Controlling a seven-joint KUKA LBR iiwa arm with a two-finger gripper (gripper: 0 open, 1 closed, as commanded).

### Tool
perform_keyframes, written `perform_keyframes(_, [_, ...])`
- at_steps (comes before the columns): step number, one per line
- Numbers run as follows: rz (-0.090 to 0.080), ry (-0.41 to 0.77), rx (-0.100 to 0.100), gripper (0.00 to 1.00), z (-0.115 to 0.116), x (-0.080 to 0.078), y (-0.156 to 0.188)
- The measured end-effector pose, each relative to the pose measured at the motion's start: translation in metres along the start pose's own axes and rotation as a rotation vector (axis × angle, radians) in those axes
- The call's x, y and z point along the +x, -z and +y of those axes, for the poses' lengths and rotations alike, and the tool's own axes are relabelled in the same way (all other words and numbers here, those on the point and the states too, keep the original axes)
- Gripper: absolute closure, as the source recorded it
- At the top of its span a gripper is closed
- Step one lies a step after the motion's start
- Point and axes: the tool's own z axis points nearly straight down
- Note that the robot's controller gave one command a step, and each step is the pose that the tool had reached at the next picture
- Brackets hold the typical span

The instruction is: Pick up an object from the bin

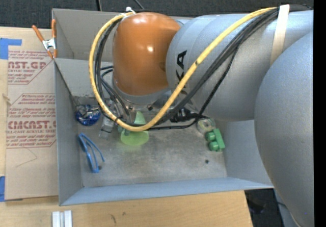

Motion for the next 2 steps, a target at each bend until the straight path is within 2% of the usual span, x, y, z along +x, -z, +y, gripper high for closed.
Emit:
perform_keyframes(1, [0.010,-0.244,0.011,1.00,0.013,-0.022,-0.087])
perform_keyframes(2, [0.000,-0.143,0.000,1.00,0.017,-0.039,0.034])
